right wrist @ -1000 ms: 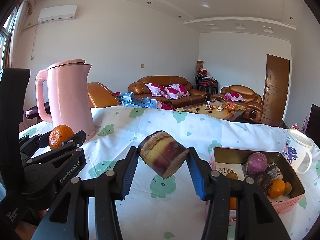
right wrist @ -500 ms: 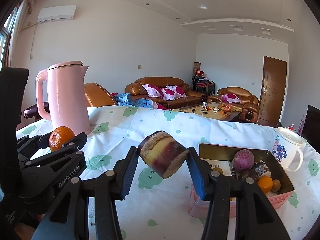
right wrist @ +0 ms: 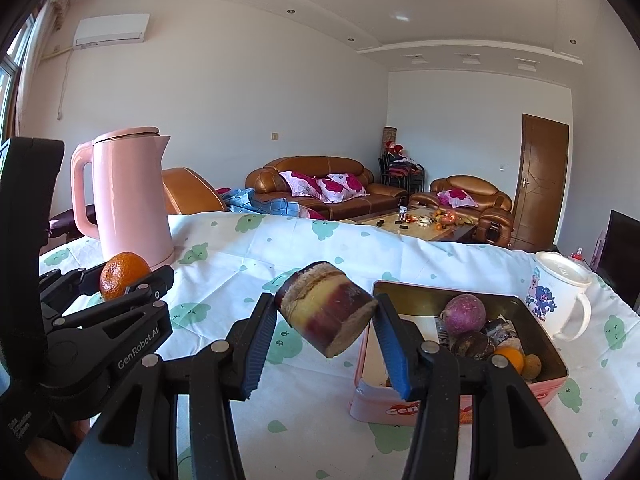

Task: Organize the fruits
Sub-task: 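Carry the orange with the left tool while the right tool carries the can toward the tin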

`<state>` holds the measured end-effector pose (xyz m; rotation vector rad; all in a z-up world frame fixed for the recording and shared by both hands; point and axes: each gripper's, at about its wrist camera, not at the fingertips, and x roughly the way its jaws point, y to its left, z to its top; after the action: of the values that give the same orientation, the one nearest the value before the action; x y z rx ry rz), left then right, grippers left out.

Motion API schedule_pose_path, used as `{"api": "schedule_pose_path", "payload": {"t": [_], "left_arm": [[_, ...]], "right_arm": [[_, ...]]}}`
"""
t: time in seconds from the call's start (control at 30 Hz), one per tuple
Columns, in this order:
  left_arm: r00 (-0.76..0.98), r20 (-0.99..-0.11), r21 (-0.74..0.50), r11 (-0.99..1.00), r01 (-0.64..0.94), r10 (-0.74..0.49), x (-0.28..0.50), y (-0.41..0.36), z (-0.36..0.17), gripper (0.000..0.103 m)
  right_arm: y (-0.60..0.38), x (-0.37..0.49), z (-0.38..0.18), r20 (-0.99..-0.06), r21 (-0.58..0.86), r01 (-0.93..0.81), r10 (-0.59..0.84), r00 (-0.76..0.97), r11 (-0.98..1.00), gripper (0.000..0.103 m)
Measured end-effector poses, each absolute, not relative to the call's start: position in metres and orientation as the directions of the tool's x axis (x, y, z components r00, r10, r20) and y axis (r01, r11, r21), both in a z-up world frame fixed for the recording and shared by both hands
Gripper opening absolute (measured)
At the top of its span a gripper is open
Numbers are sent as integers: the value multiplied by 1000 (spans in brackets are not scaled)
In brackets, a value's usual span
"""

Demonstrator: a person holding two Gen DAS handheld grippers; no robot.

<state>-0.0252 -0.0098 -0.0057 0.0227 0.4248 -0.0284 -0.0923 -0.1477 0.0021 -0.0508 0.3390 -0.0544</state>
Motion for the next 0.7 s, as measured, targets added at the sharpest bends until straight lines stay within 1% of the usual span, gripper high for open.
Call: {"api": "schedule_pose_path", "payload": {"t": [0.27,0.7], "left_arm": [[906,-421,11,998,59,-49,-29,-21,-6,49],[908,-410,24,994,108,-88,-39,-52,-4,49]], "right_arm": [[-157,-101,3,-316,-81,52,-75,946,995,52],[-181,-115,6,-298,-89,74,-97,950,993,52]]}}
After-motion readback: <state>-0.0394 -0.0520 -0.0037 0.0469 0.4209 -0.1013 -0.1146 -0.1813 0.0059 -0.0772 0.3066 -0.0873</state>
